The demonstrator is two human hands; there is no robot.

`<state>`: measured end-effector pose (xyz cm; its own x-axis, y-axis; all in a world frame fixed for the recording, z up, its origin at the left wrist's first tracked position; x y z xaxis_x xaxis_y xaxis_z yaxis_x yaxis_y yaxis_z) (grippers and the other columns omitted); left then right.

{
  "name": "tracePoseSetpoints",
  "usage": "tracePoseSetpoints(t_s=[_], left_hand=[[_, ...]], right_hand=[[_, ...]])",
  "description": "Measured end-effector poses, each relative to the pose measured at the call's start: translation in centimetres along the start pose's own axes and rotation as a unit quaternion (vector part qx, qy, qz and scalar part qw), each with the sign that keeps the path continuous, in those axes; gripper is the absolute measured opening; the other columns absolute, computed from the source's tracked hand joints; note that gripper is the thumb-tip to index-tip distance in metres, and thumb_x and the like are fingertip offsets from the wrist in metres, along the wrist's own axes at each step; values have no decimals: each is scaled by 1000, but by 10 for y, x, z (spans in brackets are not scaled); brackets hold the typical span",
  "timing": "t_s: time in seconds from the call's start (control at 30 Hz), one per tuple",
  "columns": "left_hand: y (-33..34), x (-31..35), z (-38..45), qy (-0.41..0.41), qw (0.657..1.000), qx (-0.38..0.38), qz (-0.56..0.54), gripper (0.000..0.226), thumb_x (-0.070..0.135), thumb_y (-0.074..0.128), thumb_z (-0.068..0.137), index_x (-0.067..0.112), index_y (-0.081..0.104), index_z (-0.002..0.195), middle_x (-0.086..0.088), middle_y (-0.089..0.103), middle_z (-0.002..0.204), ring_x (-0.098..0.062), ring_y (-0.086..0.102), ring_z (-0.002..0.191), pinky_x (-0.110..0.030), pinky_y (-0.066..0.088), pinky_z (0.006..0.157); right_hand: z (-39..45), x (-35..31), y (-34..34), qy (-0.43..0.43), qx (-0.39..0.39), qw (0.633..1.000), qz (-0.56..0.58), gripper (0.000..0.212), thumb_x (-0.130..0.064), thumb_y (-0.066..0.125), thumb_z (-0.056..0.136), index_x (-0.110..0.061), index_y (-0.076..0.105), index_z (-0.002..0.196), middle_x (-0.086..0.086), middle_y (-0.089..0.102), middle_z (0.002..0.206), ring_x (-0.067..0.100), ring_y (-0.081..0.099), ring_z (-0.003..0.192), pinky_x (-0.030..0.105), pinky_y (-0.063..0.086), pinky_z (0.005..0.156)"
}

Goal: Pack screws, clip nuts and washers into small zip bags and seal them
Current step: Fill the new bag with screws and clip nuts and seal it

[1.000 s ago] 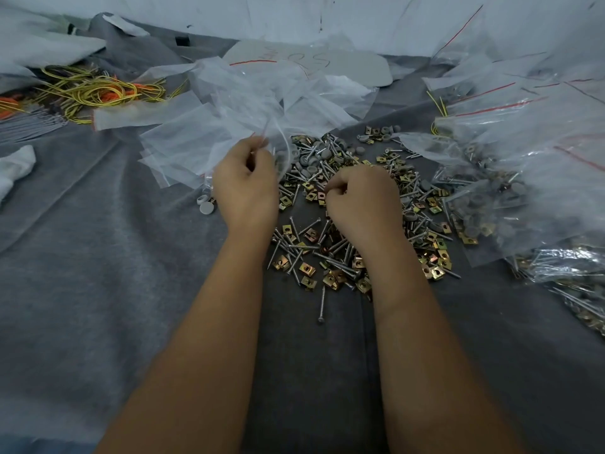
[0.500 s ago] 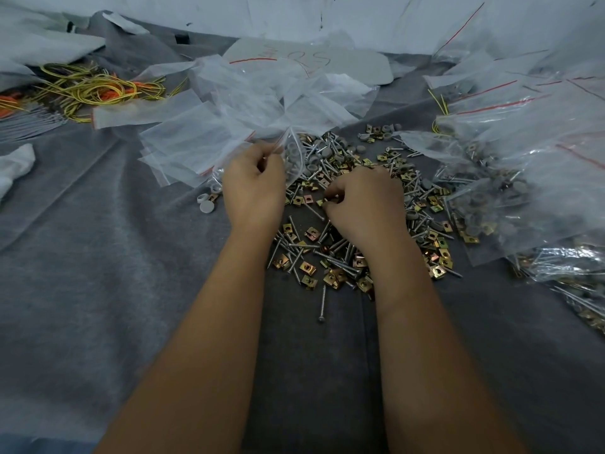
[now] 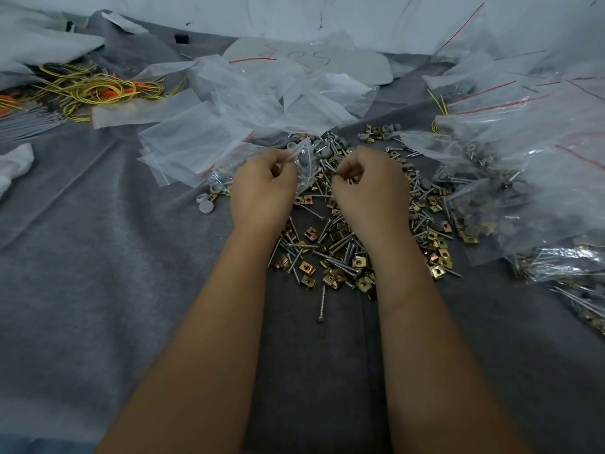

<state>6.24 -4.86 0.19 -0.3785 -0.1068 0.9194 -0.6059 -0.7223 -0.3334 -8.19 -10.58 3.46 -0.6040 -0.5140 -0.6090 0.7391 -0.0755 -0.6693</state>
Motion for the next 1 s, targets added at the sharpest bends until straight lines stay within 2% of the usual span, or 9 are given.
tracePoseSetpoints(t_s=[0.07,0.17,0.3,0.37,0.47,0.53,0.63,0.73,1.0], left_hand=[[1,1,0,4,1000,-8,17,20,25,53,92,31,70,103,7,60,62,-12,50,53,-33,43,57],[0,2,0,8,1000,-10,19,21,25,53,91,31,70,103,5,62,66,-14,54,57,-36,48,61],[-1,0,0,-1,1000,1,-3,21,24,53,91,39,66,88,12,57,54,-8,47,49,-33,41,56],[-2,-1,0,-8,1000,10,-16,25,22,53,91,42,64,83,16,56,50,-6,44,45,-32,40,54],[-3,-1,0,-9,1000,16,-21,26,20,53,89,42,65,82,16,57,50,-4,42,42,-30,38,53],[-3,-1,0,-9,1000,17,-21,27,21,53,89,43,64,80,16,57,51,-2,41,41,-29,37,52],[-3,-2,1,-9,1000,15,-24,26,22,52,87,43,64,77,17,56,49,-3,41,42,-29,36,53],[-3,-2,1,-8,1000,13,-27,25,24,51,85,43,64,75,17,54,48,-4,40,42,-30,36,54],[-3,-3,1,-11,999,10,-28,25,23,52,87,43,64,77,17,52,46,-3,38,40,-28,34,53]], right_hand=[[0,-2,-1,1,13,998,66,11,-17,67,82,-28,63,81,-6,63,85,15,60,84,40,52,75],[-1,-6,4,-25,-2,995,92,12,-17,70,82,-28,66,82,-7,61,82,15,59,82,39,52,72],[-2,-3,11,-28,-16,996,88,14,-18,66,88,-26,69,100,-14,57,78,4,56,75,28,47,68],[-1,-1,12,-18,-26,997,63,17,-14,62,90,-24,69,102,-15,59,83,5,57,78,30,50,72],[-1,-4,17,-47,-78,995,-36,26,-11,60,90,-25,74,106,0,68,104,20,61,96,40,51,87],[-4,-8,20,-72,-117,987,-85,30,-13,59,89,-30,73,110,3,68,109,25,58,103,42,48,92],[-6,-10,23,-93,-141,977,-131,28,-22,58,92,-35,72,112,3,66,106,28,53,105,44,44,95],[-10,-11,26,-105,-155,970,-155,25,-29,55,94,-37,71,111,2,60,103,28,48,106,39,38,89],[-8,-7,25,-88,-133,973,-166,19,-35,61,89,-30,71,104,2,63,102,27,48,105,40,37,91]])
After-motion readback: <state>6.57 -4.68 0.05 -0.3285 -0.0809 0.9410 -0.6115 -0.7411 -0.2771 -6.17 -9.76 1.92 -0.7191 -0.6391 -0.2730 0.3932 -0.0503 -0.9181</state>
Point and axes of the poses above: each hand's wrist, its own z-axis towards the middle knuckle, its own y-axis out of the palm, x = y × z, the point moved 5 cm from there along z, towards the middle knuckle
